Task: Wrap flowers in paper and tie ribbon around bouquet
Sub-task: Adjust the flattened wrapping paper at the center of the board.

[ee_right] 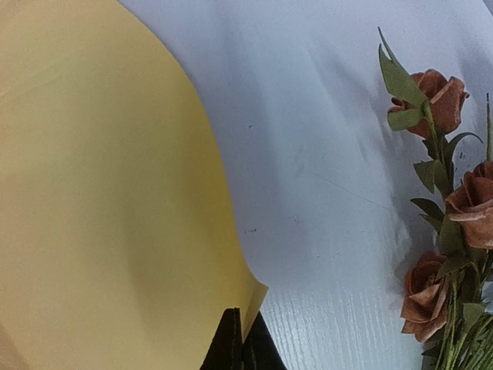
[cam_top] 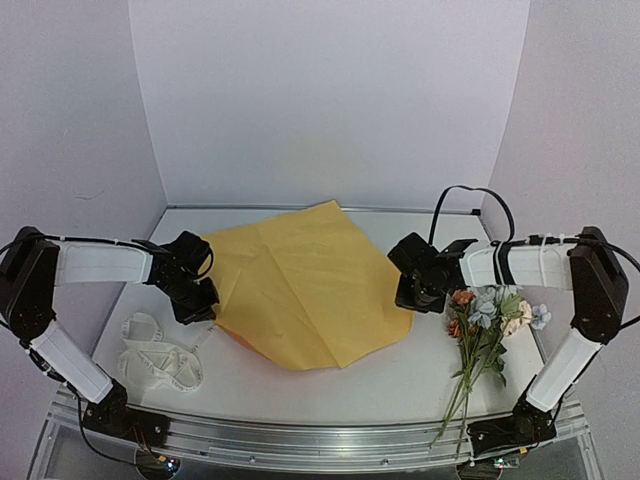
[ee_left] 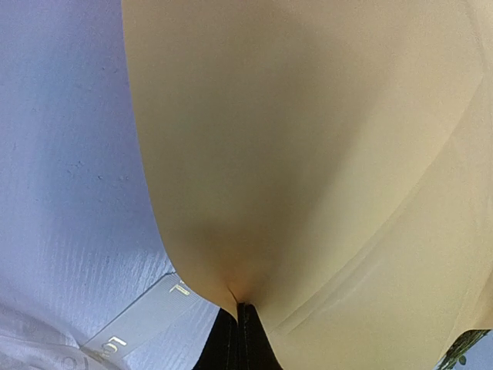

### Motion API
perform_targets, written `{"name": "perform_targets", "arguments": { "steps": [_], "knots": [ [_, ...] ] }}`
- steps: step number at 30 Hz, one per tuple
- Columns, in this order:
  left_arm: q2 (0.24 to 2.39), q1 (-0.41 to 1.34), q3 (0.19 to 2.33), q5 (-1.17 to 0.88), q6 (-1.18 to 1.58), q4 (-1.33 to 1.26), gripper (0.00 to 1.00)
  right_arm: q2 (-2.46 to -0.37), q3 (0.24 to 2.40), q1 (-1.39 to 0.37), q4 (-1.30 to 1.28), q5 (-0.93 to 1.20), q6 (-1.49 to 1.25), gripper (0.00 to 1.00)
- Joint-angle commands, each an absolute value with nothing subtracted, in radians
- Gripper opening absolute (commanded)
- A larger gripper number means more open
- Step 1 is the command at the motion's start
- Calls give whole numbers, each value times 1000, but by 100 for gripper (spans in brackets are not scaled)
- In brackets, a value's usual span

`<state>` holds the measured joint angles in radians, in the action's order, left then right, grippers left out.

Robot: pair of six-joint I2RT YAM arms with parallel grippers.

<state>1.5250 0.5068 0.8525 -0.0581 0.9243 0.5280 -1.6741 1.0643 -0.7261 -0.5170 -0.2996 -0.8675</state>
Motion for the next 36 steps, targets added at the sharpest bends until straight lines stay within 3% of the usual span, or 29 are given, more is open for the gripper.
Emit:
{"name": "perform_targets", "arguments": {
  "steps": [1,8,13,20,23,28,31,36],
  "knots": [
    [1530,502,836,-112,866,467,0,-1725,1136,-725,-545,-347,-841,0],
    [1489,547,806,-215,824,465,0,-1839,1349,-665,-585,-374,-724,0],
    [1471,692,825,-237,833,464,1,-1947,1580,-577,-600,-277,-590,1],
    [1655,911,1033,-262,793,422,5,-2135,1902,-529,-618,-107,-411,3],
    [1762,929,1144,-305,777,422,2,-2221,2047,-526,-641,-53,-374,18],
    [1885,928,1292,-296,763,489,0,-2253,2223,-525,-809,-60,-433,67],
    [1935,924,1344,-285,767,512,0,-2113,2123,-525,-832,-73,-519,82],
    [1985,896,1363,-318,806,479,0,-1802,1753,-526,-818,-55,-673,96]
  ]
}}
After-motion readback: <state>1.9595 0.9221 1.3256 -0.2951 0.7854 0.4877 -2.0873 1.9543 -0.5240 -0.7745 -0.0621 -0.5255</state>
